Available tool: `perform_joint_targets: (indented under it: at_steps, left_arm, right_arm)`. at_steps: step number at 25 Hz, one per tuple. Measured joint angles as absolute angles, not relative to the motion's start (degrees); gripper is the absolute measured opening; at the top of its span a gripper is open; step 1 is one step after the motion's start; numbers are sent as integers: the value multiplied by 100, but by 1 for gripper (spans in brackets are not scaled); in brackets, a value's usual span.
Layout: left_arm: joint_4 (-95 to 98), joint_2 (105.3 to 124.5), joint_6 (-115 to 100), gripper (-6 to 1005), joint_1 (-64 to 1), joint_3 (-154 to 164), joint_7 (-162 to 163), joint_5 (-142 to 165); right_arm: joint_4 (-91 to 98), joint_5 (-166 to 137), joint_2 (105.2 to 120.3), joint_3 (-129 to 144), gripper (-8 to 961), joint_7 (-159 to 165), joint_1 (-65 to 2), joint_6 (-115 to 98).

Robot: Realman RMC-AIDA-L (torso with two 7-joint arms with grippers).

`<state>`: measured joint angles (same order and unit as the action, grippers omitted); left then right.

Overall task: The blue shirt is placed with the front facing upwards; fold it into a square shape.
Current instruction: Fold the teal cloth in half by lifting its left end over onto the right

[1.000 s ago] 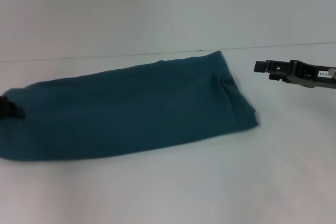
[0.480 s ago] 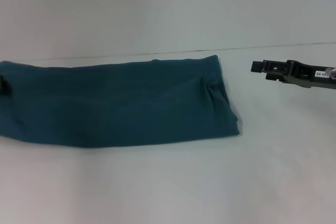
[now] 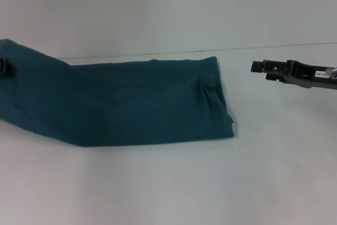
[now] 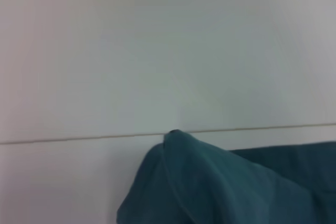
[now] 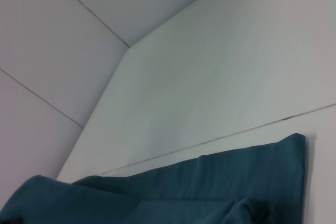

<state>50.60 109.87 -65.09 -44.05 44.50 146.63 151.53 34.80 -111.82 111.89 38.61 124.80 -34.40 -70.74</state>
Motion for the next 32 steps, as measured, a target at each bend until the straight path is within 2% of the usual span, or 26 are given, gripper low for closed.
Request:
perform_joint_targets:
  at_steps: [11,32]
  left_arm:
    - [5687,11236,-6808,139,-4543,4951,14981,15821]
    - [5868,11271,-6973,137,-4606,4953,15049,15857]
  right_arm:
    - [3480,-11180,11193,3858,785,12480,-3437,-7042]
    - [3480,-11186,11197,3858,785,12480,-3449,-7032]
